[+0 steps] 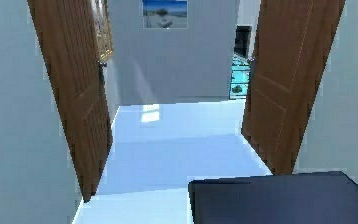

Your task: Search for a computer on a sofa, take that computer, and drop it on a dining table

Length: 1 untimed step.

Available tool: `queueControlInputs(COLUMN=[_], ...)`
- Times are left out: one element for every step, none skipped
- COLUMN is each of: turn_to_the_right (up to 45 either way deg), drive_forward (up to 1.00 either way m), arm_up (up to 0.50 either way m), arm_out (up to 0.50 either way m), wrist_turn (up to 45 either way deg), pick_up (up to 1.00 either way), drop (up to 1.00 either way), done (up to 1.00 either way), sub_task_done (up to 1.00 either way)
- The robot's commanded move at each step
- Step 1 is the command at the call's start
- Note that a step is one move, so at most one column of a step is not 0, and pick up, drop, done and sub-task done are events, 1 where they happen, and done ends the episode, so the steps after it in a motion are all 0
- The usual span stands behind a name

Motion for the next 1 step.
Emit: queueControlInputs(turn_to_the_right=[-6.0], drive_forward=[0.00], arm_up=[0.00], arm_out=[0.00], wrist_turn=[0.0], pick_up=[0.00], drop=[0.00], done=[0.00], sub_task_done=[0.00])
